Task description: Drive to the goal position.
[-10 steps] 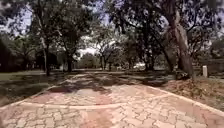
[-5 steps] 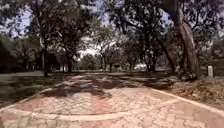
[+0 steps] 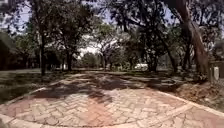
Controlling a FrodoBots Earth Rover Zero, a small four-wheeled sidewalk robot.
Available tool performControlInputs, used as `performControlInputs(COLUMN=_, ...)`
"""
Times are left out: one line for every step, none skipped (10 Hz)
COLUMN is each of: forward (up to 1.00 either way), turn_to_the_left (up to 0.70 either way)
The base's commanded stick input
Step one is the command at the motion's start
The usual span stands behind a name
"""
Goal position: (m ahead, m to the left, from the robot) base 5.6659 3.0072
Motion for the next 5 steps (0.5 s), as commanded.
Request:
performControlInputs(forward=0.7, turn_to_the_left=0.0)
performControlInputs(forward=0.7, turn_to_the_left=0.0)
performControlInputs(forward=0.7, turn_to_the_left=0.0)
performControlInputs(forward=0.7, turn_to_the_left=0.0)
performControlInputs(forward=0.7, turn_to_the_left=0.0)
